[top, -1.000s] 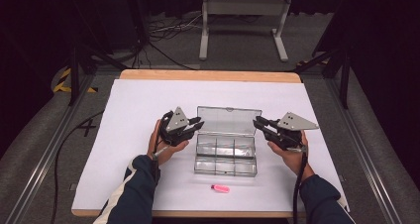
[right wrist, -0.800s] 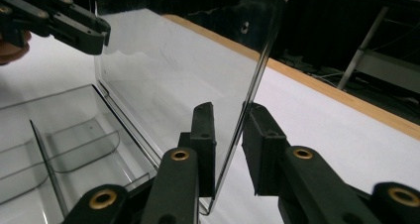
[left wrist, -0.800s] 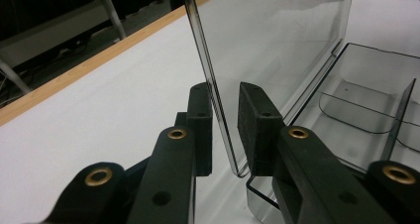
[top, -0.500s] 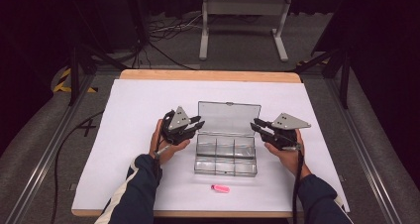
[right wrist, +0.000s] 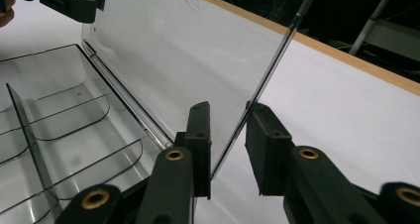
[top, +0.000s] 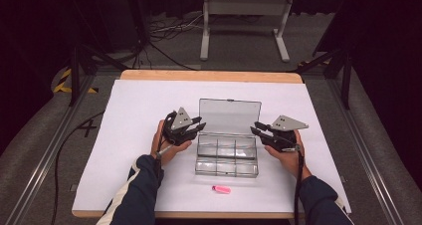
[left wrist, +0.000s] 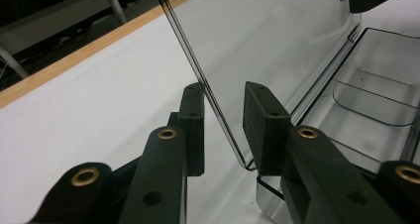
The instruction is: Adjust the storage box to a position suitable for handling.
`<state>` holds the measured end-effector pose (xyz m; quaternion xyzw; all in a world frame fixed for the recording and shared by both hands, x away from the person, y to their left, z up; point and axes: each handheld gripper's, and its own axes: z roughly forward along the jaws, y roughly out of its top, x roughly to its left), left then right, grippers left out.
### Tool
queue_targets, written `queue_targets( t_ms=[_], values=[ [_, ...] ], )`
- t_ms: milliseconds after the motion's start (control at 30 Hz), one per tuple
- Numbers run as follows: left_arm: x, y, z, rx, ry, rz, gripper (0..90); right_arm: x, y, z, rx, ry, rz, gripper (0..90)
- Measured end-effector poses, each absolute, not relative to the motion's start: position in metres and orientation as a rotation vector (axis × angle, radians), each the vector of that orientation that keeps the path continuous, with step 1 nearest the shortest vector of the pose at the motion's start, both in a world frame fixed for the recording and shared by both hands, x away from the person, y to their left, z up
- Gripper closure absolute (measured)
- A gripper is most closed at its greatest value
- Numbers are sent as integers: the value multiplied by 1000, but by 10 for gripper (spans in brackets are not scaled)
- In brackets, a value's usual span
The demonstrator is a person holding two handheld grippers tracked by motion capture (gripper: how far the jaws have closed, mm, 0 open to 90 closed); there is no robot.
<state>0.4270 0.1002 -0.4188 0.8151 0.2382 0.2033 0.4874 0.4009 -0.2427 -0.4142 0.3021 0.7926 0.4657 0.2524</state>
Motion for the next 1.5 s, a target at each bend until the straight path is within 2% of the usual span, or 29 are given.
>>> queue_targets(
  t_ms=[667, 1500],
  values=[
    [428, 99, -427, 2016, 590, 485, 673, 404, -244, -420, 856, 2171, 1267, 696],
    [427, 102, -430, 2027, 602, 469, 664, 401, -242, -423, 873, 2170, 1233, 655]
  ],
)
